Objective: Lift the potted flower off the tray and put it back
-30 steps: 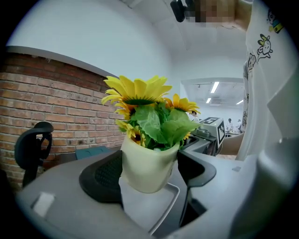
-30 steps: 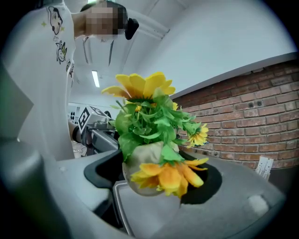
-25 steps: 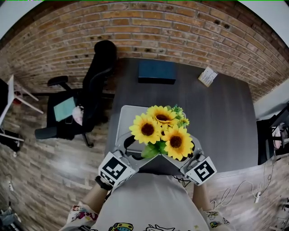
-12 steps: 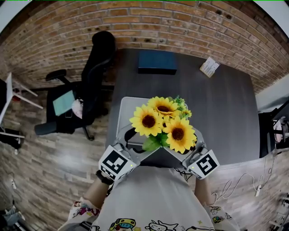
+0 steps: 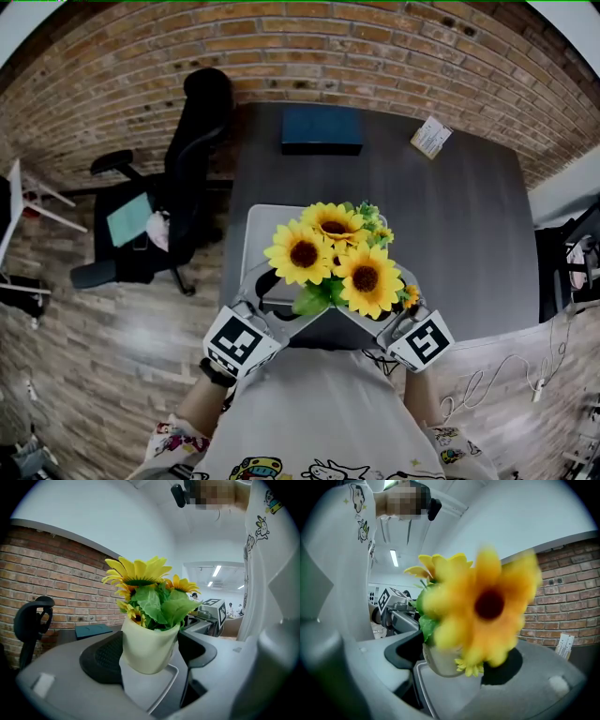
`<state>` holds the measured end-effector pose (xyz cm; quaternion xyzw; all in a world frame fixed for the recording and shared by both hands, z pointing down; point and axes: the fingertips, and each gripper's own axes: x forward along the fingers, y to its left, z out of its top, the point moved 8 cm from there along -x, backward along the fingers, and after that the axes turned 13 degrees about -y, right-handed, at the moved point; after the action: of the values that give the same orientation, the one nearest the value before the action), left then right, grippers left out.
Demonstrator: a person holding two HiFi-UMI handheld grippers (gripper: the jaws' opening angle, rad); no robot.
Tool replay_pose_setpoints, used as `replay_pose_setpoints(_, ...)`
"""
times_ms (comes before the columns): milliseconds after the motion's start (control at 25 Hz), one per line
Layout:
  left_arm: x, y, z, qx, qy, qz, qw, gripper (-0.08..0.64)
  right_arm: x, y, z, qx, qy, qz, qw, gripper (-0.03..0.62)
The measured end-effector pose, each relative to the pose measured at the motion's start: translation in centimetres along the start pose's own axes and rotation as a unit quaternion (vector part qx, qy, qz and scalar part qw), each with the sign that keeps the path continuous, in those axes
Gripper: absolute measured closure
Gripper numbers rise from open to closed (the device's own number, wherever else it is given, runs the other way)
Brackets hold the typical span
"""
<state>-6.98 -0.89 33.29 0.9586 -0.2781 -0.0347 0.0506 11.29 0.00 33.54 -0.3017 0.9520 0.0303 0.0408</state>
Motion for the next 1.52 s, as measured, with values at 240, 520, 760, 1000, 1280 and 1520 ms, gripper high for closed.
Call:
replay_pose_setpoints(240, 0.0, 0.2, 0.0, -0.003, 0.004, 0.003, 1.0000, 0.181, 0.2, 0.0, -0.1, 0.000, -0.001, 0.001, 1.000, 0.219)
replay_pose_setpoints(520, -0.1, 0.4, -0.1, -0.006, 0.008, 0.004, 0.9999, 0.183, 0.3, -0.1, -0.2, 0.001, 0.002, 0.001, 1.000, 0.219)
replay_pose_setpoints(760, 0.1, 0.6, 0.1, -0.007, 0.003, 0.002, 1.0000, 0.183, 0.5, -0.2, -0.1, 0.002, 0.000, -0.003, 1.000, 0.219)
replay_pose_setpoints(1000, 0.2, 1.1, -0.1, -0.013, 0.011, 0.003, 0.9999, 0.183, 0.8, -0.6, -0.2, 0.004, 0.001, -0.004, 1.000, 0.219)
replay_pose_setpoints(1280, 0.7, 2.2, -0.3, -0.018, 0.002, 0.001, 0.9998, 0.183, 1.7, -1.4, -0.4, 0.006, 0.003, -0.003, 1.000, 0.221)
replay_pose_setpoints(1520, 1.2, 3.6, -0.6, -0.024, 0.017, -0.001, 0.9996, 0.183, 2.6, -2.2, -1.2, 0.016, 0.008, -0.008, 1.000, 0.221)
